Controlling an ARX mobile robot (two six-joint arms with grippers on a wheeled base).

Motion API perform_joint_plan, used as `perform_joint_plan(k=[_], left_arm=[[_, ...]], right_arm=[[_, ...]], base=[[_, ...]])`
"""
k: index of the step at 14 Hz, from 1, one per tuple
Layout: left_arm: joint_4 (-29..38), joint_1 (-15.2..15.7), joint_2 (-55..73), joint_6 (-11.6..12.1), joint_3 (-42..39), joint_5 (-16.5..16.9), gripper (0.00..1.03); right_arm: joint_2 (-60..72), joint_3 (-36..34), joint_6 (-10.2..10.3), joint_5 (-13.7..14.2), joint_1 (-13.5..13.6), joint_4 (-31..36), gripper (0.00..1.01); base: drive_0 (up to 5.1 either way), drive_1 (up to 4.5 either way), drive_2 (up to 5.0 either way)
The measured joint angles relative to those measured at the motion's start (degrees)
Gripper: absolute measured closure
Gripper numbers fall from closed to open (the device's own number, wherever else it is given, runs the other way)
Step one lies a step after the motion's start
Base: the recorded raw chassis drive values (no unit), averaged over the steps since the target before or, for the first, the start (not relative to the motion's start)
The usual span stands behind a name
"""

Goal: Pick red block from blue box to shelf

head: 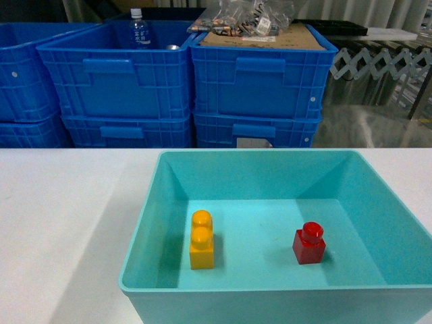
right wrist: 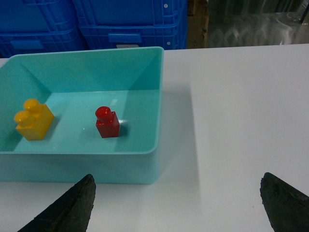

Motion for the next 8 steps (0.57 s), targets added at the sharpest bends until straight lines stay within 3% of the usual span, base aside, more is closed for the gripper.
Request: perform_joint_plan(k=[8], left_arm=[[0.0,0.0,0.0,0.0,0.0,0.0,0.05]], right_arm=[[0.0,0.0,0.0,0.0,0.0,0.0,0.03]], base=[[0.0,0.0,0.0]])
